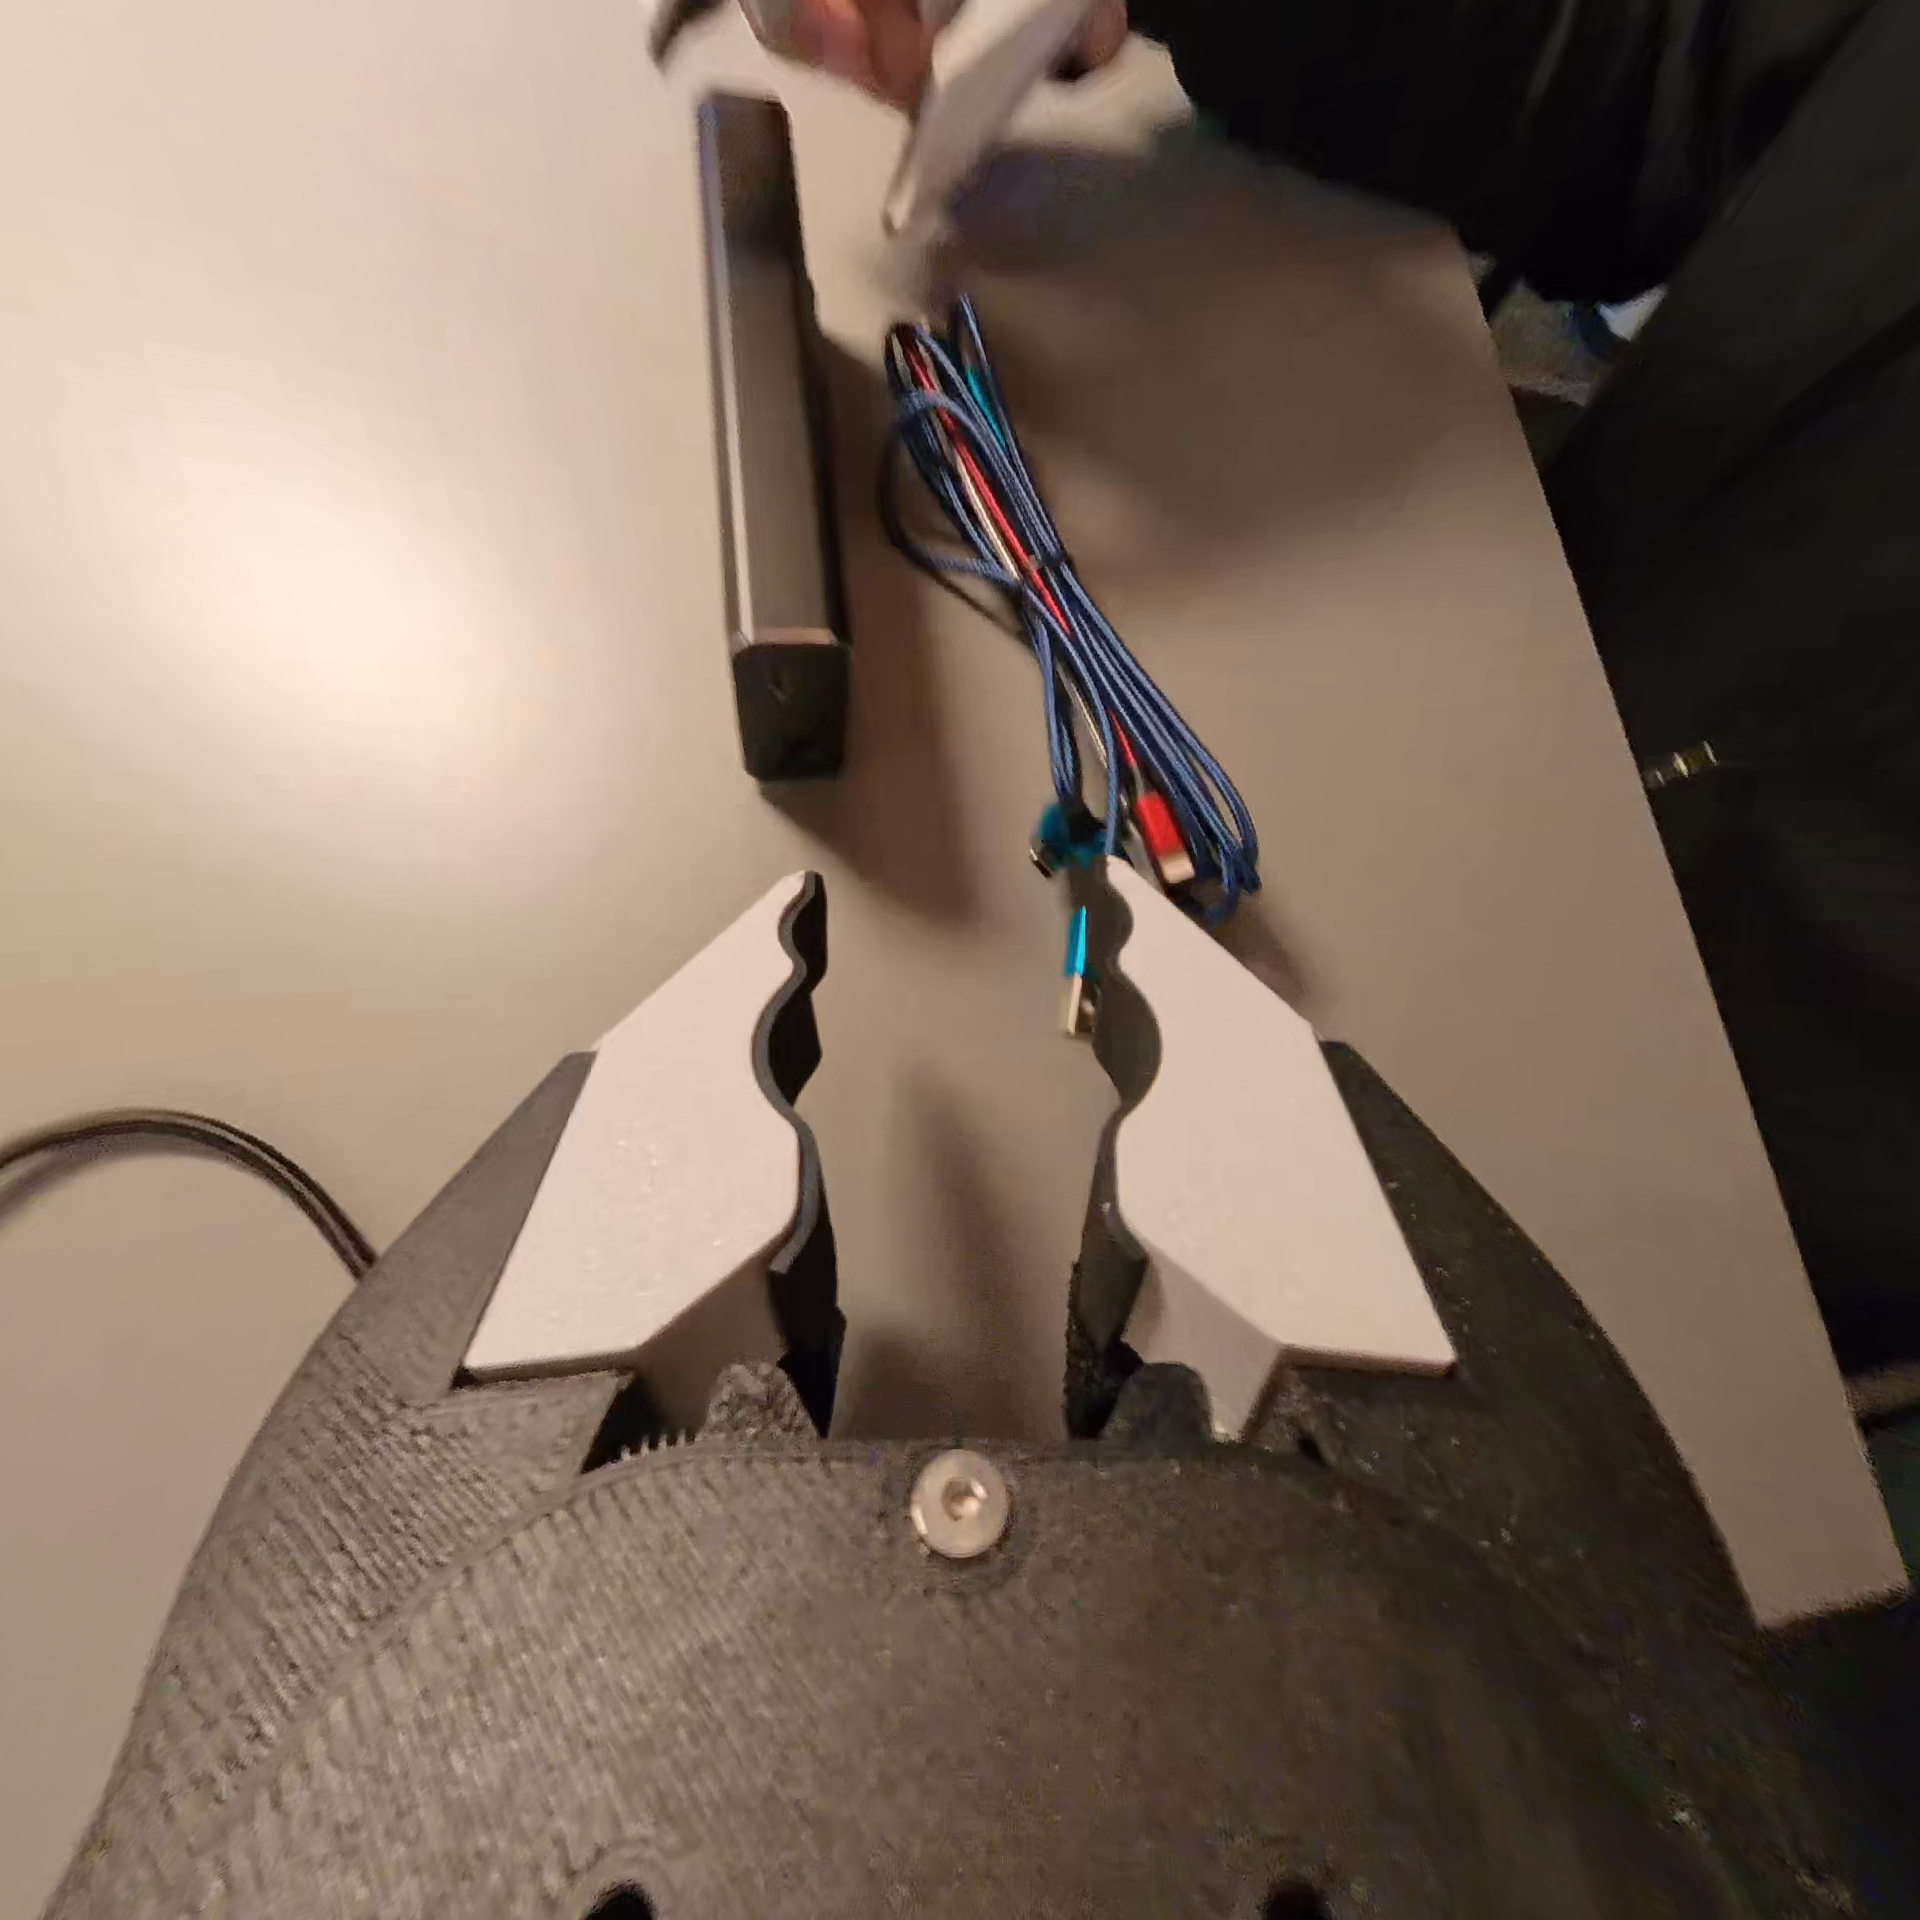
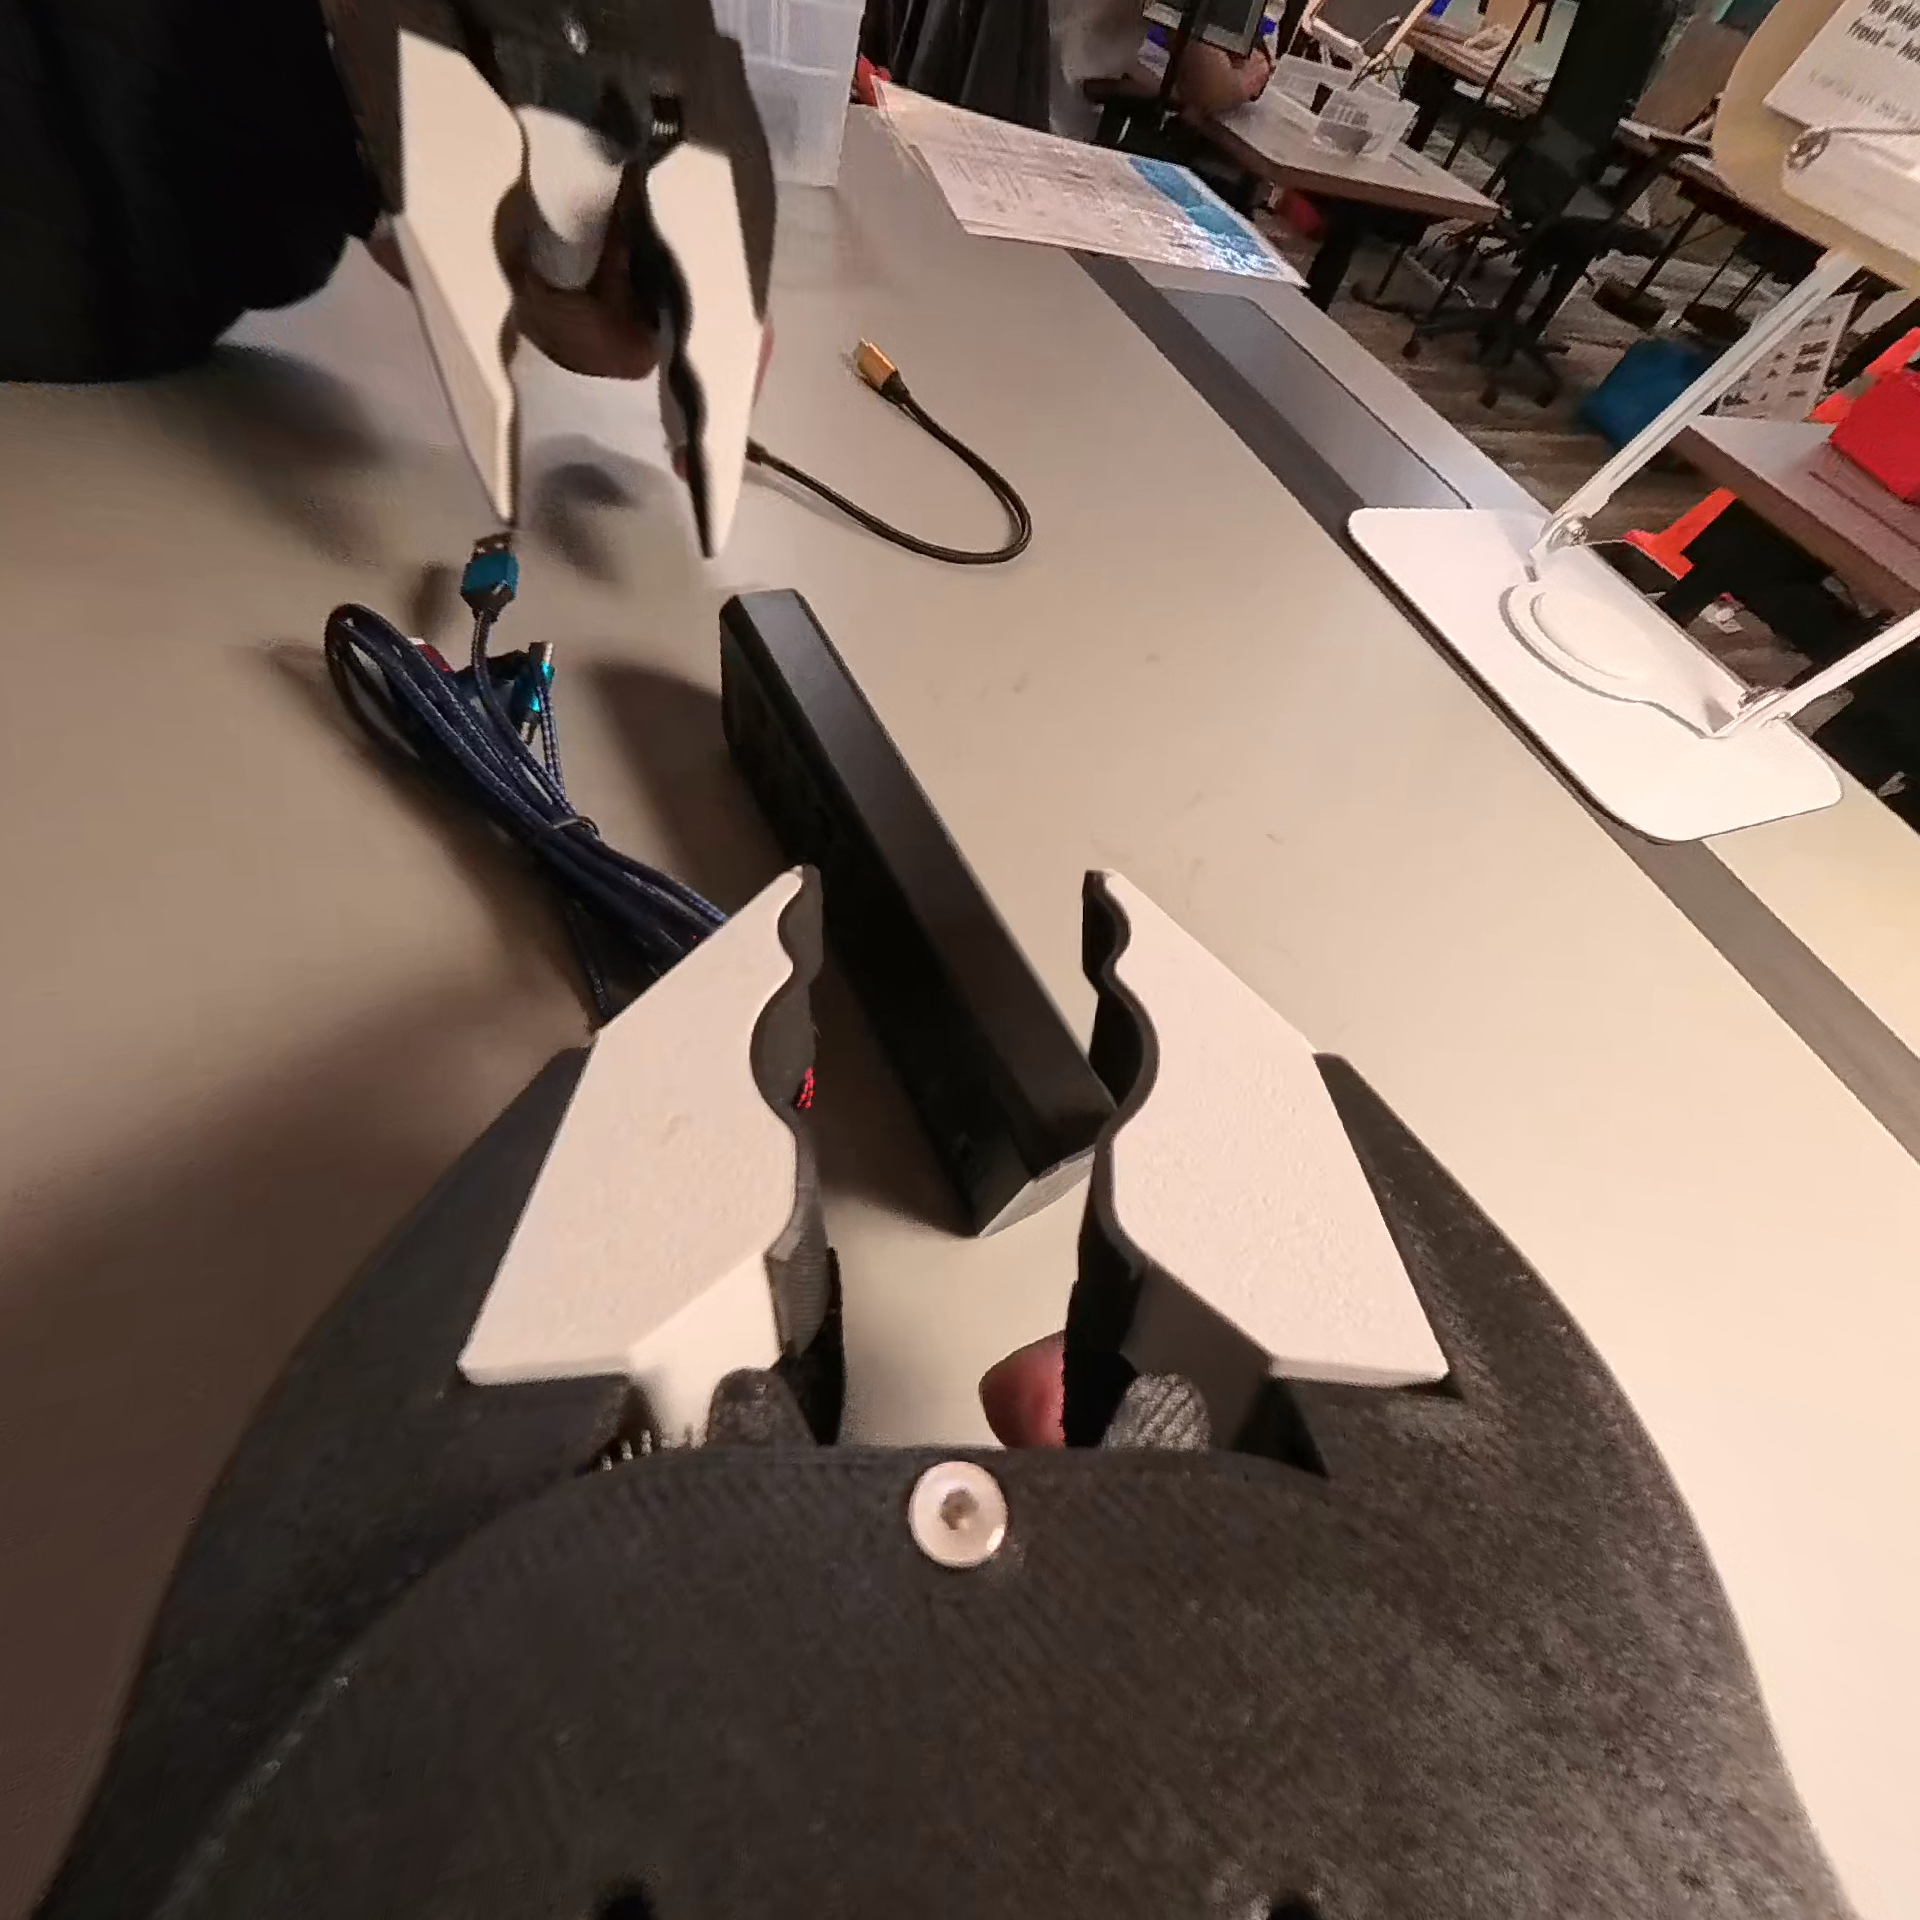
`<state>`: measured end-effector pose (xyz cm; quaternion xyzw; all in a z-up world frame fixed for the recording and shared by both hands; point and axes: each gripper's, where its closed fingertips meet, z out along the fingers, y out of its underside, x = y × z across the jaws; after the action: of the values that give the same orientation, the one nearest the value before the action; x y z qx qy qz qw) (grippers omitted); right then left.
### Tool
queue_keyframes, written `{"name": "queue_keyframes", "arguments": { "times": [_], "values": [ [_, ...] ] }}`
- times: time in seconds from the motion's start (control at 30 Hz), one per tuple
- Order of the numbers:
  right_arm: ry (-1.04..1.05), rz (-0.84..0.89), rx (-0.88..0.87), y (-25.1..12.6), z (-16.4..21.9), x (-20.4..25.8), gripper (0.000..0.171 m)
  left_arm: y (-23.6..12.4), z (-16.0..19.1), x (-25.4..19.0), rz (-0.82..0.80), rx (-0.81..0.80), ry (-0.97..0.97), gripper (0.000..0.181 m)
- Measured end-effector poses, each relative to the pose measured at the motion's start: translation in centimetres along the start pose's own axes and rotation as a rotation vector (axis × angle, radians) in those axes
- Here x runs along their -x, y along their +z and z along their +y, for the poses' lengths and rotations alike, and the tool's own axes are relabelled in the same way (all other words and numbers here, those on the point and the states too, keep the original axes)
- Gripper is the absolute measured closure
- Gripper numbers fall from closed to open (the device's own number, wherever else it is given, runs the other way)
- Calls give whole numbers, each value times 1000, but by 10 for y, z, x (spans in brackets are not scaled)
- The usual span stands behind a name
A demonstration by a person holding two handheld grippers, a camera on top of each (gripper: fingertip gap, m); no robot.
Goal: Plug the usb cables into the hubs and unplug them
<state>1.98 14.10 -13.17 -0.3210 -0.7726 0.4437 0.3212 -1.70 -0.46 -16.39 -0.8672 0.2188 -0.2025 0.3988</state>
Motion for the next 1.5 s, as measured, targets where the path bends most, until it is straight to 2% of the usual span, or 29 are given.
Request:
{"name": "queue_keyframes", "arguments": {
  "times": [0.2, 0.3, 0.4, 0.53, 0.83, 1.23, 1.37, 1.5],
  "values": [
    [-21, -20, 95, 5, 4, -7, 116, 5, 34, -21, 136, 140, -65, 129],
    [-22, -58, 160, 7, 6, -7, 115, 7, 33, -27, 170, 147, -75, 138],
    [-24, -86, 291, 9, 23, -6, 114, 11, 32, -31, 203, 153, -85, 164],
    [5, -65, 414, 14, 55, -8, 122, 15, 25, -29, 215, 123, -121, 165],
    [112, 120, 284, 23, 47, -26, 141, 12, -9, 5, 73, -57, -181, 166],
    [36, 119, 266, 21, 49, -26, 138, 18, -36, 16, 28, -189, -215, 167],
    [-56, 173, 219, 13, 31, -30, 138, 11, -44, 16, 36, -242, -228, 168],
    [-104, 212, 85, -1, -4, -31, 139, 2, -57, 14, 40, -315, -222, 171]
  ]
}}
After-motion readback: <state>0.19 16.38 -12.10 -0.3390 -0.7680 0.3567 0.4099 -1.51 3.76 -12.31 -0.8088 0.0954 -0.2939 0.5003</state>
